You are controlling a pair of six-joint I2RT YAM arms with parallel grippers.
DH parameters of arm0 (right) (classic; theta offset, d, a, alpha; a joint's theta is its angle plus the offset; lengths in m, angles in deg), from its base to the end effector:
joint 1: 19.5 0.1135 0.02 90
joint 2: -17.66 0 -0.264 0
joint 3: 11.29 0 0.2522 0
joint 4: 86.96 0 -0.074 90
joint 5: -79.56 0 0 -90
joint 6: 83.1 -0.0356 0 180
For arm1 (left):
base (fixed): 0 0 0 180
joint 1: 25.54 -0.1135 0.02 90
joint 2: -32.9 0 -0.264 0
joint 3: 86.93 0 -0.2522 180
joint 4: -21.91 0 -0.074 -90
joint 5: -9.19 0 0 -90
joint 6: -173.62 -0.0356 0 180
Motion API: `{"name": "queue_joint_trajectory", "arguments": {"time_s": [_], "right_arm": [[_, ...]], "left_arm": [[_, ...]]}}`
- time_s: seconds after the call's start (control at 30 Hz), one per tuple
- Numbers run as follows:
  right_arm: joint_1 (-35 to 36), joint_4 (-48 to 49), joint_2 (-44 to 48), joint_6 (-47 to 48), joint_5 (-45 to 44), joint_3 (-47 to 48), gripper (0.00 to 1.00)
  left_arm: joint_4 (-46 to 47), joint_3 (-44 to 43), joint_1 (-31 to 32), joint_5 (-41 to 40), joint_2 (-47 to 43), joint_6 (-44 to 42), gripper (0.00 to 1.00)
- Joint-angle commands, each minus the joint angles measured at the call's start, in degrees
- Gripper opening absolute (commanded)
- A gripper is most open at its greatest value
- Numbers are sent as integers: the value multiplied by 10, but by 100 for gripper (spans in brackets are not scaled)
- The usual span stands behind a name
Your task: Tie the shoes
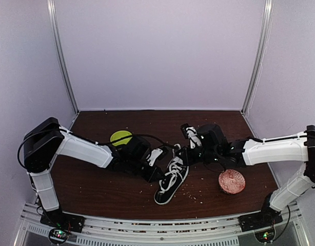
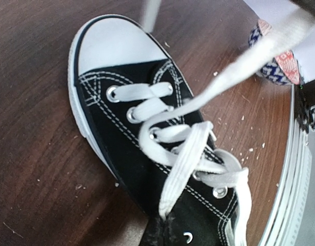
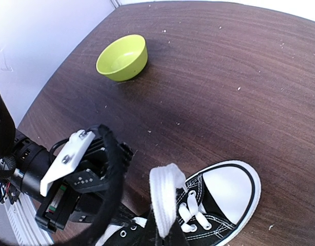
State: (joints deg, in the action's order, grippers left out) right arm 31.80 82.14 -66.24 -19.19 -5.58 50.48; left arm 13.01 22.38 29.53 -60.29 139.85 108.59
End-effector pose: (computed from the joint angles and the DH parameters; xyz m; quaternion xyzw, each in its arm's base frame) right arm 0.1961 0.2496 0.2213 -0.2114 0.8526 0.3270 0.3486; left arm 0.2051 -0.3154 0.1408 0.3018 0.8608 -0.3674 0.1815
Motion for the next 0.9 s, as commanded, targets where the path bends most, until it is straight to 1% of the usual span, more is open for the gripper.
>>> {"name": "queue_joint_trajectory", "arguments": {"time_s": [0.0, 0.17, 0.3, 0.4, 0.57, 0.7, 0.87], "right_arm": [[-6, 1, 35, -14, -30, -12, 0], [-7, -23, 76, -34, -64, -38, 0], [-7, -47, 116, -51, -93, -68, 0], [-8, -74, 142, -67, -120, -88, 0], [-9, -117, 197, -107, -176, -127, 0], [-12, -146, 249, -140, -216, -161, 0], [-23, -199, 290, -166, -260, -194, 0]], "left_arm": [[48, 18, -3, -7, -26, 20, 0], [57, 75, -17, -115, -116, 58, 0], [66, 120, -30, -151, -177, 73, 0], [31, 131, -37, -186, -201, 66, 0], [-42, 157, -61, -281, -239, 64, 0], [-65, 179, -88, -295, -265, 54, 0], [-72, 193, -100, -290, -280, 35, 0]]}}
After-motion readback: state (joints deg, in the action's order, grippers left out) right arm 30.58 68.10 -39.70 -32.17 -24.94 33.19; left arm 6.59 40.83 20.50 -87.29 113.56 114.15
